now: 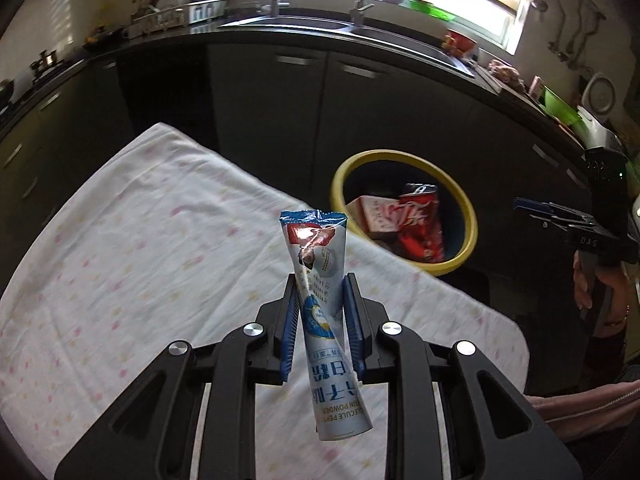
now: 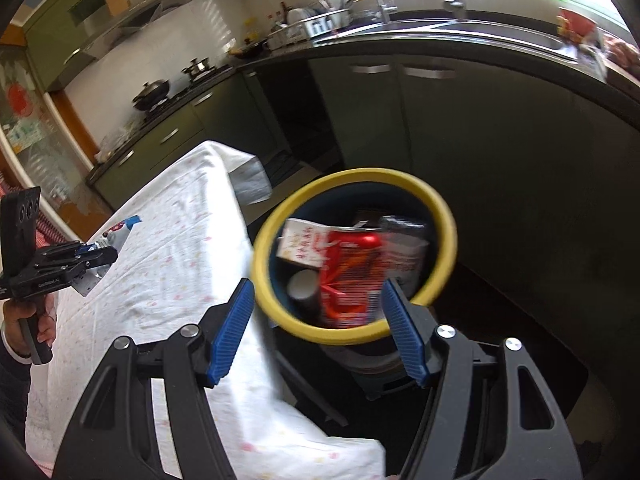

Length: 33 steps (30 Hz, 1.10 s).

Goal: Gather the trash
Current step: 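Carry the squeeze tube over the yellow bin and open the left gripper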

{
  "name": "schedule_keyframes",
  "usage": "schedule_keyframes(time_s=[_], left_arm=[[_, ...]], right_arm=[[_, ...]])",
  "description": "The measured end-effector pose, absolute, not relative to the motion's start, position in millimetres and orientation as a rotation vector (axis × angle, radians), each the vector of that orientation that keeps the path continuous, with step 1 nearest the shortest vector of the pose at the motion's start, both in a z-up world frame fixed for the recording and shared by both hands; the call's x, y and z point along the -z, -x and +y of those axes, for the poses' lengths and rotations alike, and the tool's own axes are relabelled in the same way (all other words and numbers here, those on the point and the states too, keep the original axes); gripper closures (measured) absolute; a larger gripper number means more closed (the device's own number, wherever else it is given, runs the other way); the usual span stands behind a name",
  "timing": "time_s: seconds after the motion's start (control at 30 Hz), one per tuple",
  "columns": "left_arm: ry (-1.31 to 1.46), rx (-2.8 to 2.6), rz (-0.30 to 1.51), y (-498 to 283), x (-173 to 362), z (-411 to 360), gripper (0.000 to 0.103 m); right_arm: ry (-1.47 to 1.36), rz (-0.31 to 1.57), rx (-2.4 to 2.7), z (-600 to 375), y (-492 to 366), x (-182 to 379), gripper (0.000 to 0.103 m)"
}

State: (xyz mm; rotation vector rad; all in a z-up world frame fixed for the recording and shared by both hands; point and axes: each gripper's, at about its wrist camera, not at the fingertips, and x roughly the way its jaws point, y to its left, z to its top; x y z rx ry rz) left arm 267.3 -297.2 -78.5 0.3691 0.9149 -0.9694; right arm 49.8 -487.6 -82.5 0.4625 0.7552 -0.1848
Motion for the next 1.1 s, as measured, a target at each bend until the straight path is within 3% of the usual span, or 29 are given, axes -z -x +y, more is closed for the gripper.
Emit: schedule_keyframes(time_s=[0.43, 0.47, 0.53, 0.57, 0.73, 0.8, 0.87, 1.0, 1.1], left_arm=[[-0.514, 1.041, 0.977, -279.2, 126.8, -509.8, 0.077], [-0.515, 1.028, 0.98, -281.2, 130.3, -516.5, 0.073], [-0.521, 1.0, 0.982, -284.8, 139.0, -528.4, 0.037], [-0.529, 0.978, 0.96, -284.4, 140.1, -530.2, 0.033], [-0.485, 0.976, 0.931, -275.9, 123.8, -509.9, 0.033], [-0.445, 0.979, 0.896, -263.7, 106.4, -485.0, 0.025], [-0.389, 0.955, 0.862, -250.9, 89.1, -457.8, 0.008], [-0.286, 0.845, 0.837, -215.4, 62.3, -387.7, 0.005], [-0.198, 0.755, 0.846, -190.9, 54.3, -328.6, 0.005]], right_arm=[[-0.578, 0.75, 0.266, -547.6, -9.3, 111.0, 0.04], [-0.582, 0.751, 0.265, -548.7, -9.0, 111.8, 0.04], [-0.589, 0.753, 0.259, -549.5, -9.8, 114.1, 0.04], [-0.59, 0.754, 0.255, -548.8, -10.3, 114.6, 0.04], [-0.58, 0.759, 0.232, -540.4, -12.4, 113.4, 0.04], [-0.569, 0.762, 0.224, -534.5, -13.0, 112.1, 0.039], [-0.55, 0.772, 0.205, -524.7, -15.0, 110.1, 0.037], [-0.481, 0.789, 0.146, -496.9, -17.3, 102.1, 0.033], [-0.414, 0.782, 0.111, -472.7, -16.2, 91.7, 0.024]])
